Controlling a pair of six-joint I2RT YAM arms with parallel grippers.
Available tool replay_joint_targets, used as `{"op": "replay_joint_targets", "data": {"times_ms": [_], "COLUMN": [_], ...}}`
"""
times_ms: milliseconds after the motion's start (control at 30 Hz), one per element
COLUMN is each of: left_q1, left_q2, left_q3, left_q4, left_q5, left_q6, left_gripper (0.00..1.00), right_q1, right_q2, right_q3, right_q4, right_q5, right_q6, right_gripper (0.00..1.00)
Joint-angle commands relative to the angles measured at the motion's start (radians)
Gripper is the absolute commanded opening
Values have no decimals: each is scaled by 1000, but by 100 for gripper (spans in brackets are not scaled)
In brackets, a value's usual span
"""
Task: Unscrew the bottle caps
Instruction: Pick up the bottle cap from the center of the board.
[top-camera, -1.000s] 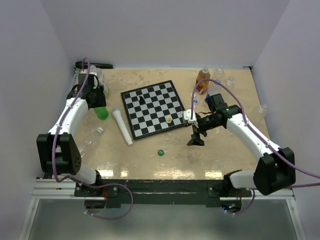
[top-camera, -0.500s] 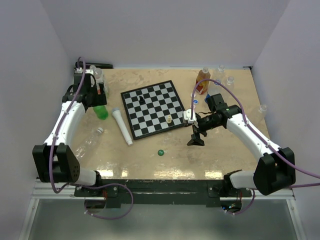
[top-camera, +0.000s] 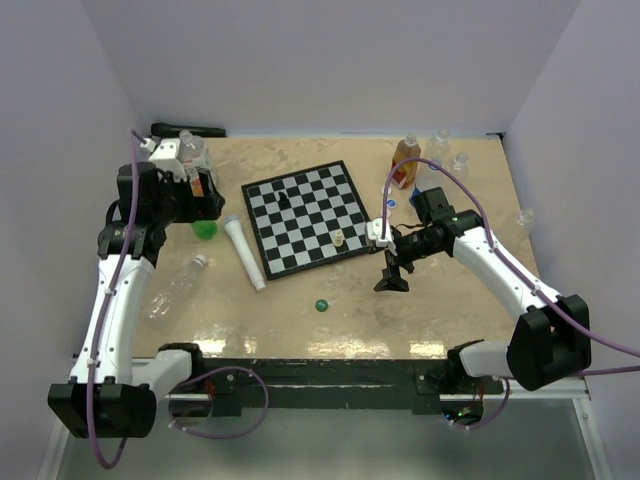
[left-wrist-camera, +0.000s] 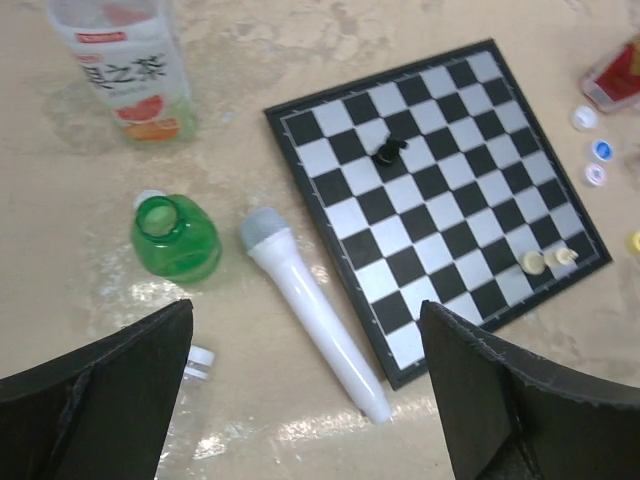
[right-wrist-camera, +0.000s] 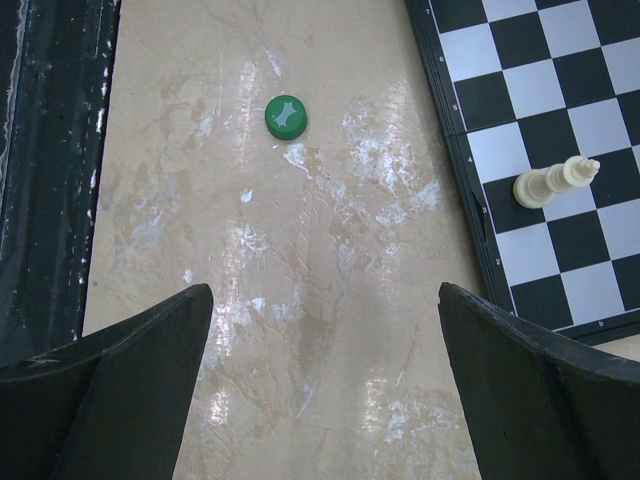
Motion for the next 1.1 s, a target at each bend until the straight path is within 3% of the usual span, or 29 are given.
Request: {"op": "replay_joint_targets", "data": {"times_ms": [0,367,533,1067], "left_q1": [-54,-538,-708,-877], "left_q2": [-45,-1,40,126], "left_q3": [-53,-168,-213,-352], "left_q4": [-6,-62,-69,-9], "left_q5": [208,45,-38,-76], "left_q6": [-24,-155,-228,-336], "left_gripper": [97,90,86,74], "right_q1": [0,0,1,1], "right_q2": [-9,1,2,13], "right_q3": [6,2,2,1], "right_q4": [7,18,21,23], "right_q5": [-1,11,16,19], "right_q6": [-16,-3,-2,1], "right_gripper": [98,98,98,98]}}
